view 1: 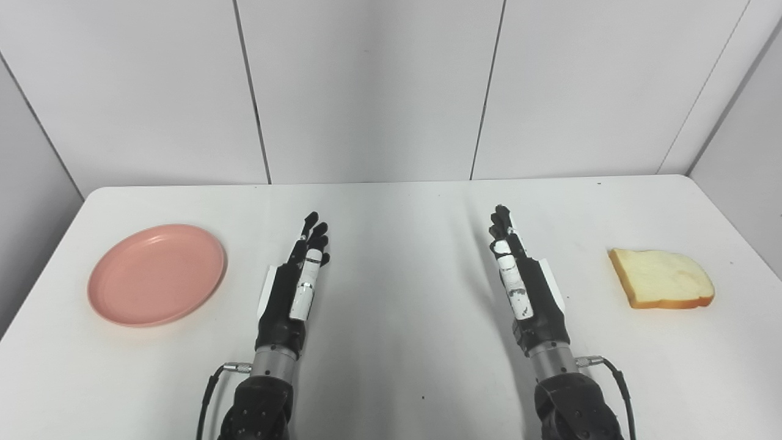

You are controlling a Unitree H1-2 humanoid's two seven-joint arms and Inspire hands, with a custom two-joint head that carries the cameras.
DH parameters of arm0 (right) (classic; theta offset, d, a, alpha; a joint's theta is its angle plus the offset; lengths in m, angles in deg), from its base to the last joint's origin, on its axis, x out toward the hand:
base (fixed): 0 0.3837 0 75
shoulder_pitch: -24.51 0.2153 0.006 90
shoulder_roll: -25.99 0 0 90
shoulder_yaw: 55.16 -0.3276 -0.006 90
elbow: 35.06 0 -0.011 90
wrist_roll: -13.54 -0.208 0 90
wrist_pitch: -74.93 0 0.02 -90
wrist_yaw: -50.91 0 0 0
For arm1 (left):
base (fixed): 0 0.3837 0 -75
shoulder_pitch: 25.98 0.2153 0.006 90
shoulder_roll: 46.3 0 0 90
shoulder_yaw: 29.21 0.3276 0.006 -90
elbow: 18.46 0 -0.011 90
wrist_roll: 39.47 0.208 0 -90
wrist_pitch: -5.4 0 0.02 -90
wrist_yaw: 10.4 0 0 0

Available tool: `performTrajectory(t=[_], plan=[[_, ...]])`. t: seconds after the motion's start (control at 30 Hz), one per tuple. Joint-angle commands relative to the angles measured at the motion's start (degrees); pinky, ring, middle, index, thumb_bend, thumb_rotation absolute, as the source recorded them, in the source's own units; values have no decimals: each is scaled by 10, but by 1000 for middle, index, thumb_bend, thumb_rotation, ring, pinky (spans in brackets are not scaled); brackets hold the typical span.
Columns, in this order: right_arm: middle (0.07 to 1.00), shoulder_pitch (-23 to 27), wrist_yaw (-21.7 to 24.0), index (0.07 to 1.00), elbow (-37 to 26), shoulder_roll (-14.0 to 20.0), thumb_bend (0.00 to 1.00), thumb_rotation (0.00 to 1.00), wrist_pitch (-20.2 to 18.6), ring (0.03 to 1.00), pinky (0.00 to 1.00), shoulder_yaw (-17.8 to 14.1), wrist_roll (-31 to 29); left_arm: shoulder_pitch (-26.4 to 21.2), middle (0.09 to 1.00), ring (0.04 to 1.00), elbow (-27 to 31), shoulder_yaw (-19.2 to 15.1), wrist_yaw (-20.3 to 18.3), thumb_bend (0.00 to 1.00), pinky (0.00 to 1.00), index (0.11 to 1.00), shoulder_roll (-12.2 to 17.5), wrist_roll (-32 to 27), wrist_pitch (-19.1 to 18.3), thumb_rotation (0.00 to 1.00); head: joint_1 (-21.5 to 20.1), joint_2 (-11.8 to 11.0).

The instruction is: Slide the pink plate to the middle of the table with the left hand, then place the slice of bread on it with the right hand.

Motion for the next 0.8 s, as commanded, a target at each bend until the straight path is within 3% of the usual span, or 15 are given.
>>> performTrajectory(t=[0.0, 0.77], plan=[[1000, 9, 4, 1000, -18, 1, 479, 1000, 4, 1000, 988, 1, 3, -14, 934, 930, 16, 1, 8, 387, 883, 931, -5, 6, 14, 1000, 0, 0], [1000, 9, 7, 1000, -16, 4, 477, 1000, 7, 995, 982, 1, -1, -15, 932, 930, 13, 3, 8, 392, 886, 929, -5, 7, 17, 1000, 13, -1]])
